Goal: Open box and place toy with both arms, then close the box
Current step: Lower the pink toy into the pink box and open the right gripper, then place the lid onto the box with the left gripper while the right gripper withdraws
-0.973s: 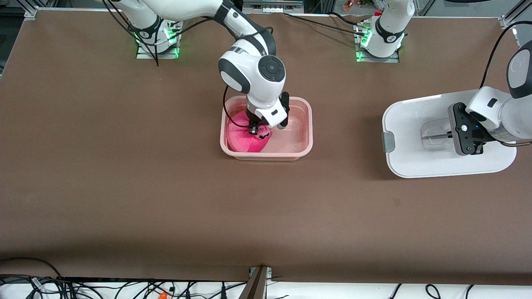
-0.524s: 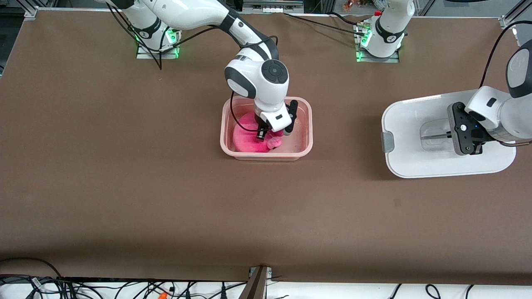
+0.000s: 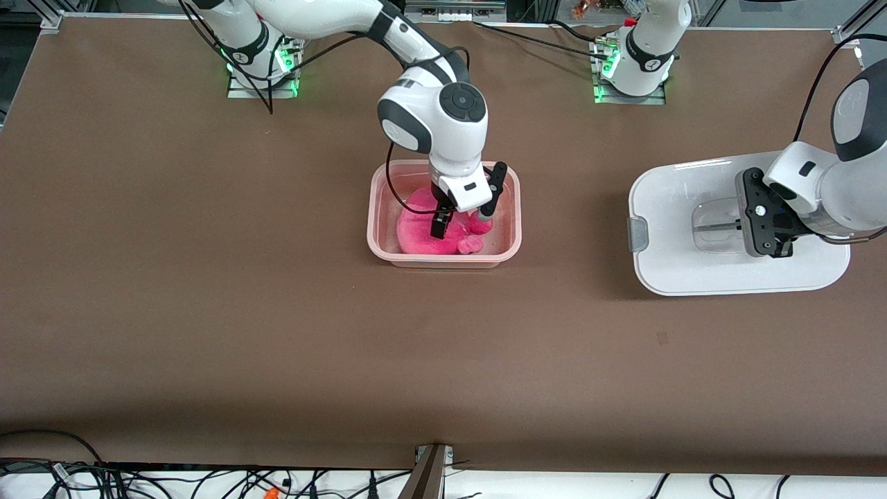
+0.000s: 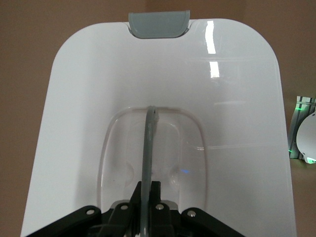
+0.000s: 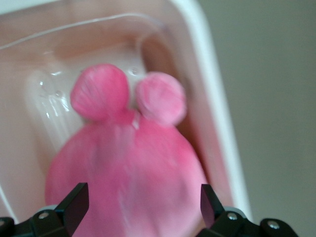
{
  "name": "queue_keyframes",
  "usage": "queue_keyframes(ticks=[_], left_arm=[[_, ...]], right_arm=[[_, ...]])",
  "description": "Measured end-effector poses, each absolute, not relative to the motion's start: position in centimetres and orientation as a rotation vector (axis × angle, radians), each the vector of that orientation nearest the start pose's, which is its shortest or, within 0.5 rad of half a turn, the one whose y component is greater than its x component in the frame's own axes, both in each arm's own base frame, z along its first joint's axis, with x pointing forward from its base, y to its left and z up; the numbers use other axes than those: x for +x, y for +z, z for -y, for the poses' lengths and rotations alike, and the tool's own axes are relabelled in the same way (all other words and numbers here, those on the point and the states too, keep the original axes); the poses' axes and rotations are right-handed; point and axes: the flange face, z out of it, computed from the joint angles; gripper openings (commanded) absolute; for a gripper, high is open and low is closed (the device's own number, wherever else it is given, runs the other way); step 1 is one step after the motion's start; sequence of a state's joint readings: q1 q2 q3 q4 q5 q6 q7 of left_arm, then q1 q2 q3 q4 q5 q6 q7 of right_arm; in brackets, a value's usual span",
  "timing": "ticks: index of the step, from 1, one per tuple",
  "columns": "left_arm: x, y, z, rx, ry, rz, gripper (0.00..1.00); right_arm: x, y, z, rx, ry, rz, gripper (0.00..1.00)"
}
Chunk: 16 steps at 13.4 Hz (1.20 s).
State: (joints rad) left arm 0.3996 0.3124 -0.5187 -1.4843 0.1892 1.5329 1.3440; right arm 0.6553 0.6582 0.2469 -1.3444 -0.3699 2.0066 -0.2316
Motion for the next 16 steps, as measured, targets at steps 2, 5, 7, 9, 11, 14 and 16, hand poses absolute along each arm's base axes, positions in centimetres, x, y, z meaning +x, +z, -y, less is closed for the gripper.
queue_keyframes(ticks=[2, 5, 7, 9, 11, 14, 16], left_arm=[[62.1, 49.8, 3.0, -2.361, 0.327, -2.194, 0.0], [61.5, 49.8, 8.4, -2.278, 0.307, -2.309, 0.0], [60.2, 49.2, 15.7, -2.187, 0.279, -2.464, 0.0], [58.8, 49.1, 23.3, -2.109, 0.169, -2.552, 0.0], [58.3, 49.4, 28.3, -2.094, -0.002, -2.547, 0.0], [58.0, 48.1, 34.1, -2.088, -0.223, -2.529, 0.0], [56.6, 46.0, 38.4, -2.133, -0.298, -2.498, 0.0]], right_arm=[[52.9, 41.4, -49.5, -2.815, -0.227, 1.802, 1.0], [58.4, 49.7, -40.0, -2.952, -0.338, 1.452, 1.0], [61.3, 53.6, -33.0, -3.021, -0.391, 1.252, 1.0], [62.3, 55.5, -27.8, -3.053, -0.334, 1.088, 1.0], [62.3, 57.0, -23.7, -3.072, -0.242, 0.947, 1.0], [60.9, 59.5, -18.8, -3.106, -0.187, 0.714, 1.0], [58.9, 60.5, -16.8, -3.108, -0.16, 0.575, 1.0]])
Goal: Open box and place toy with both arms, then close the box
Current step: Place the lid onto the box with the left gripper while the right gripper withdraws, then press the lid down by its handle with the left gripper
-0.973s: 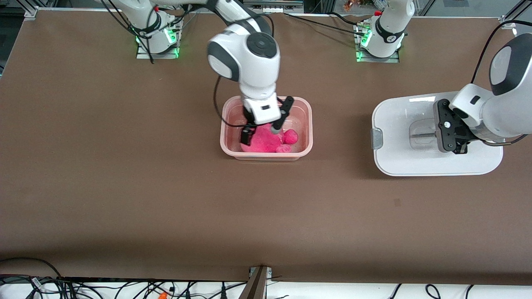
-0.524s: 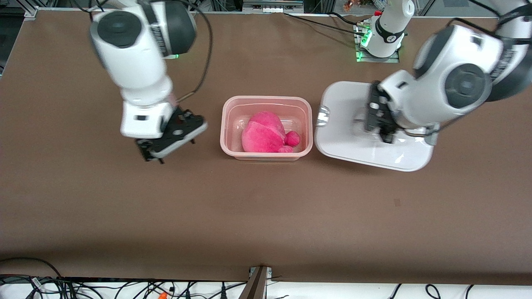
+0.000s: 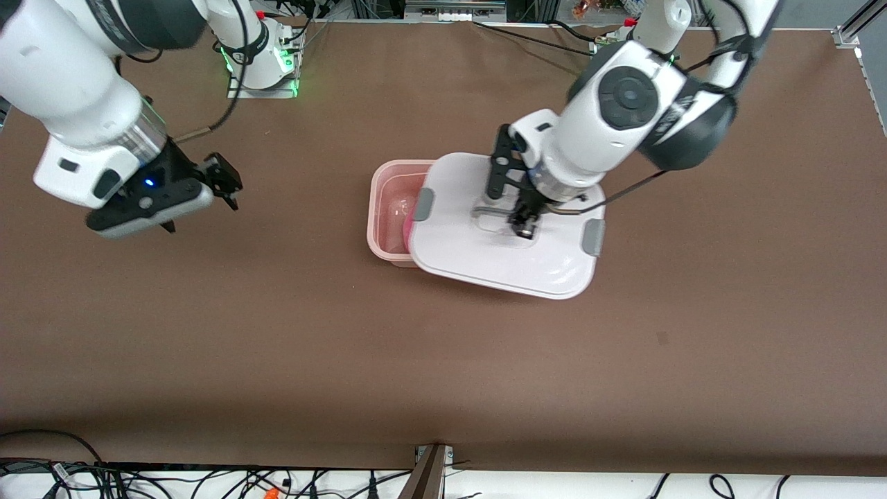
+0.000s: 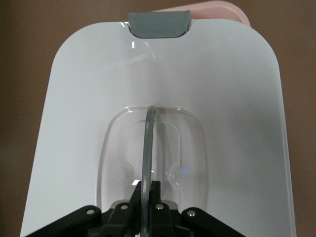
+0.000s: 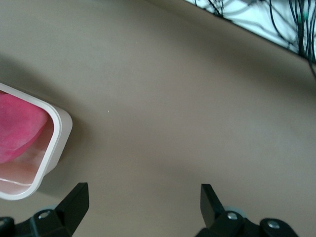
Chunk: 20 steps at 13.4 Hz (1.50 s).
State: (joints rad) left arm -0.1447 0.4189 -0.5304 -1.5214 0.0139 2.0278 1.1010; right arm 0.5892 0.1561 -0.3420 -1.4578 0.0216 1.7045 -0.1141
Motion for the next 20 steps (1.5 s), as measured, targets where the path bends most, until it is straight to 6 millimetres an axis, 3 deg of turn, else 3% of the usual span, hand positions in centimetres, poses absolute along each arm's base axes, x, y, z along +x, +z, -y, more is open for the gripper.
queue_keyframes(ticks=[3, 6, 9, 13, 16, 20], left_arm=[[53.7, 42.4, 42.5, -2.158, -0.361, -2.482, 0.0], [51.9, 38.3, 43.0, -2.193, -0.367, -2.456, 0.0], [49.0, 35.8, 44.9, -2.288, -0.401, -2.384, 0.0], [47.1, 33.0, 45.2, -2.316, -0.475, -2.348, 0.0], [47.2, 33.2, 45.0, -2.268, -0.484, -2.353, 0.0], [47.4, 33.2, 44.7, -2.256, -0.483, -2.348, 0.0]], right_arm=[[56.9, 60.4, -13.9, -3.103, -0.117, 0.444, 1.0], [56.3, 60.2, -9.5, -3.101, -0.097, 0.338, 1.0], [55.7, 60.7, -6.7, -3.107, -0.104, 0.235, 1.0], [54.4, 61.3, -6.3, -3.116, -0.094, 0.061, 1.0], [54.2, 61.8, -7.0, -3.117, -0.102, 0.037, 1.0], [54.1, 62.7, -6.3, -3.153, -0.113, 0.08, 1.0]])
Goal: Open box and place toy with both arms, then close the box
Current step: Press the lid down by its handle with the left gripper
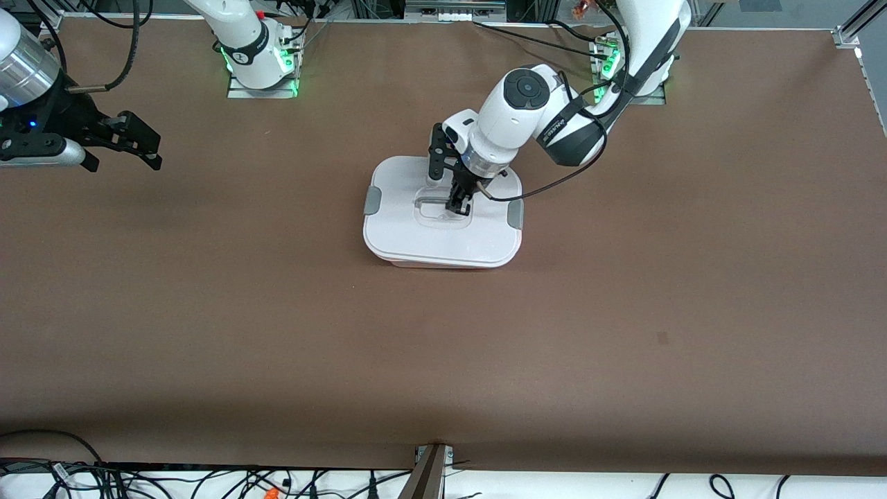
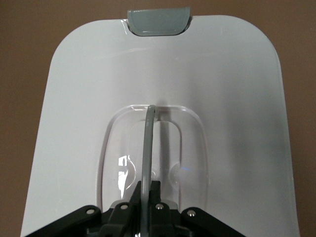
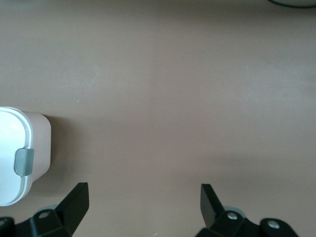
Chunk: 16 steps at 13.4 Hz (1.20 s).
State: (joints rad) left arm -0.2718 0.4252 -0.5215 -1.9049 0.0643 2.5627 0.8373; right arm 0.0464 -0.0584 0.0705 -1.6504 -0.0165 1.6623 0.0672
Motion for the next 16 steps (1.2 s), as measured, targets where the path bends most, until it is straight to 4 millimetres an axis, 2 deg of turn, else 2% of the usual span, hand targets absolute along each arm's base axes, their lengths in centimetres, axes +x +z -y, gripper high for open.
queue_keyframes(ticks=[3, 7, 16], left_arm=[[47.4, 33.0, 44.6, -2.299, -0.453, -2.317, 0.0], [46.9, 33.3, 44.7, -2.308, -0.42, -2.313, 0.0], [46.6, 32.8, 45.2, -2.229, -0.42, -2.335, 0.0]], right_arm=[[53.8, 64.0, -6.0, -3.159, -0.099, 0.089, 1.0], [54.7, 62.8, -6.2, -3.166, -0.068, 0.101, 1.0], [54.9, 63.1, -6.1, -3.169, -0.076, 0.101, 1.0]])
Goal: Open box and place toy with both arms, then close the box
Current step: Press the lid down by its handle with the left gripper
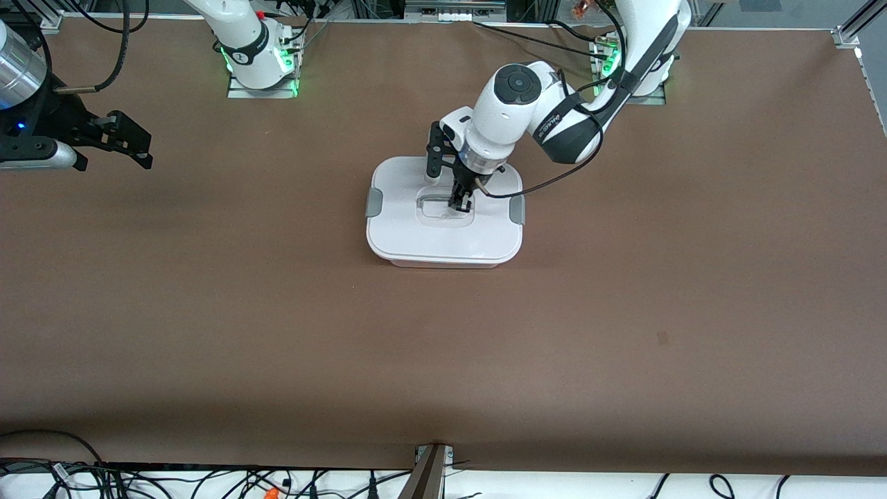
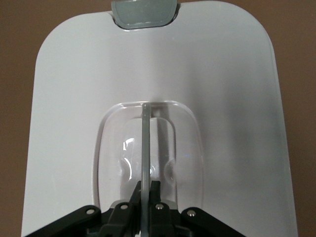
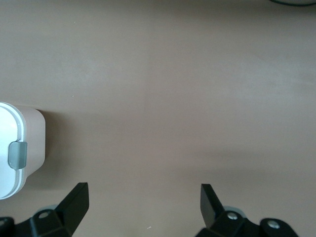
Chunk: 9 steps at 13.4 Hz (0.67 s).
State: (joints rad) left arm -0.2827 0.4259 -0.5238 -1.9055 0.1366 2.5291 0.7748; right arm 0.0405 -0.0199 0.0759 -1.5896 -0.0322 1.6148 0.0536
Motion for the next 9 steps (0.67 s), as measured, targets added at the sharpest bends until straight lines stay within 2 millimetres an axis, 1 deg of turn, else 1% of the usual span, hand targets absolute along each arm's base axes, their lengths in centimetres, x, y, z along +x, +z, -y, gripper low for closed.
queue_keyframes(ticks=[5, 6, 9], left_arm=[[46.5, 32.5, 45.4, -2.247, -0.42, -2.321, 0.0], [46.5, 32.4, 45.4, -2.248, -0.419, -2.319, 0.99], [46.4, 32.0, 45.4, -2.256, -0.411, -2.318, 1.0]], right_arm=[[54.6, 62.9, -7.5, -3.169, -0.046, 0.144, 1.0], [54.5, 62.9, -7.5, -3.17, -0.038, 0.145, 1.0], [54.3, 62.7, -7.5, -3.172, -0.011, 0.144, 1.0]])
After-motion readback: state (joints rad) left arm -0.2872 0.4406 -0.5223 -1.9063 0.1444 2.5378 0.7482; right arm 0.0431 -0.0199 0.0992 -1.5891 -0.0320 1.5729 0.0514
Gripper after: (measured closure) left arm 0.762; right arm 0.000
